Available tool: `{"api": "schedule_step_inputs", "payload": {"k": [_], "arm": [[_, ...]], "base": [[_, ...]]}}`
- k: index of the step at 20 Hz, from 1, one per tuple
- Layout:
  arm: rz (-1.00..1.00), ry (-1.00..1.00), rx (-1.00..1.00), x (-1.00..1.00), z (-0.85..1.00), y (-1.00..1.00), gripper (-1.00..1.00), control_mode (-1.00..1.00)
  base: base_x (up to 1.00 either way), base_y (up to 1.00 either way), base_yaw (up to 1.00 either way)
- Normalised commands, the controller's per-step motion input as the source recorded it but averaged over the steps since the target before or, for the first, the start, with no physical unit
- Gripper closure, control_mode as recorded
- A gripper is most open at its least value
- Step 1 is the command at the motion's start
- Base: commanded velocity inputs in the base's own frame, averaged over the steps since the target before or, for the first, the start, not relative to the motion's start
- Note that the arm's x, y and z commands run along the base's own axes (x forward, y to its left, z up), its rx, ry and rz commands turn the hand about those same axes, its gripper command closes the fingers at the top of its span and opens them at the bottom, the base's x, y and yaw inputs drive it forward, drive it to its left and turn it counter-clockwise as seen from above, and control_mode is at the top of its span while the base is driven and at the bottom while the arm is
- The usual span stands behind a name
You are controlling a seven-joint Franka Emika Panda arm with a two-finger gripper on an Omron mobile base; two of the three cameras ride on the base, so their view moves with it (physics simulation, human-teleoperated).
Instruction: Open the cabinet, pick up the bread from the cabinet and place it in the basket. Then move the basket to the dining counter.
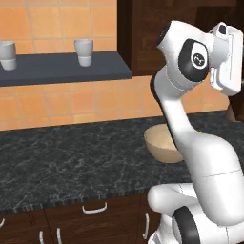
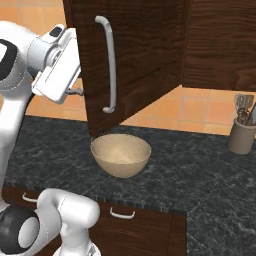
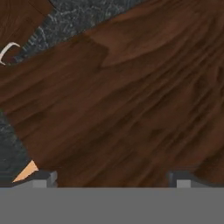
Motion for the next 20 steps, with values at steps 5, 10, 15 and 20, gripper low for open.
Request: {"api": "schedule_step_inputs", "payload": {"k": [5, 10, 15, 20], "arm": [[0.0, -0.01, 0.21, -0.18, -0.17, -1.0, -1.0, -1.0], [0.0, 0.0, 0.12, -0.02, -0.07, -0.94, -1.0, -1.0], [0.02, 0.0, 0.08, -0.01, 0.0, -0.04, -1.0, -1.0], [-0.02, -0.07, 0.0, 0.01, -0.1, 1.0, -1.0, -1.0]], "base": [[0.0, 0.0, 0.0], [0.0, 0.0, 0.0], [0.0, 0.0, 0.0], [0.0, 0.0, 0.0]]}}
